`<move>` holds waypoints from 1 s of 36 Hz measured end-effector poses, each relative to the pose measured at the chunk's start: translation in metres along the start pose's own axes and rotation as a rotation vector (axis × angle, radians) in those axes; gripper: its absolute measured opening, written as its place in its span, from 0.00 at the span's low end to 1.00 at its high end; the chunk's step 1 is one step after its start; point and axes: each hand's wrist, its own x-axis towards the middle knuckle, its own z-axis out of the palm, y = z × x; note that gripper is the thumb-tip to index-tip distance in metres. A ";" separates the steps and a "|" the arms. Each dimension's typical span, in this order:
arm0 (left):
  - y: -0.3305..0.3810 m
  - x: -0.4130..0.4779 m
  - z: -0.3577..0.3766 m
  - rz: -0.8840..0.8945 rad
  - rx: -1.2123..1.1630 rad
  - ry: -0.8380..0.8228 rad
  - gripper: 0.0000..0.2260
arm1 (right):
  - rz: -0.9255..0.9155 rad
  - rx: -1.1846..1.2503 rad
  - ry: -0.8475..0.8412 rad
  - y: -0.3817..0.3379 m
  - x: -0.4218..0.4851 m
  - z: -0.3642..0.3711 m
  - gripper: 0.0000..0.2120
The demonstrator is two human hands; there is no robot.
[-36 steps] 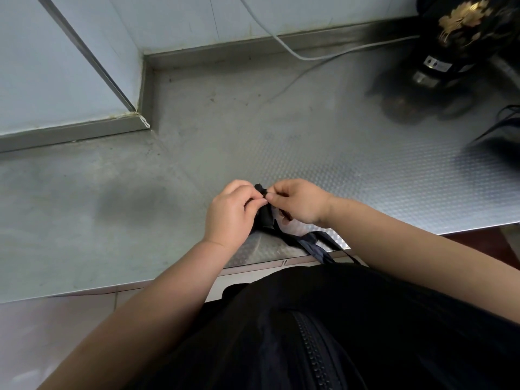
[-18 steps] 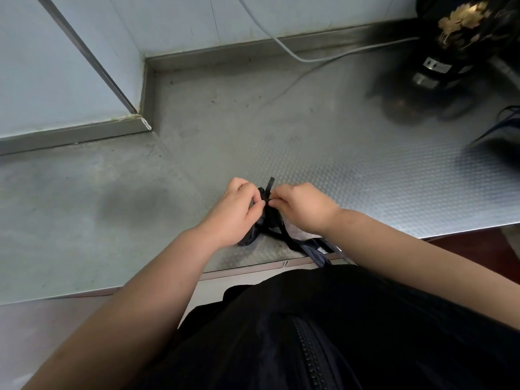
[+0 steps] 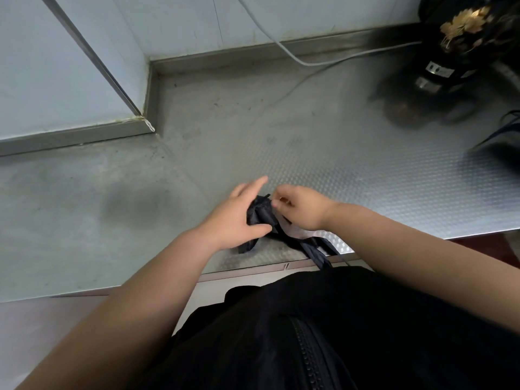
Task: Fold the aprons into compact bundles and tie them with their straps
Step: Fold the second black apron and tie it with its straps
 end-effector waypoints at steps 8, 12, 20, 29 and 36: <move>0.018 0.007 -0.013 -0.226 -0.689 0.411 0.08 | 0.098 0.291 -0.082 -0.005 -0.008 -0.010 0.37; 0.038 0.012 -0.042 -0.261 -1.044 0.570 0.04 | 0.060 0.156 0.035 -0.012 -0.008 -0.024 0.12; 0.056 0.022 -0.076 -0.387 -1.068 0.877 0.16 | 0.111 0.120 0.337 -0.009 -0.007 -0.082 0.14; 0.081 0.034 -0.087 -0.437 -1.155 0.913 0.18 | 0.017 0.645 0.443 -0.032 -0.010 -0.149 0.09; 0.112 0.042 -0.097 -0.453 -1.213 0.745 0.10 | -0.153 0.580 0.483 -0.075 -0.013 -0.196 0.10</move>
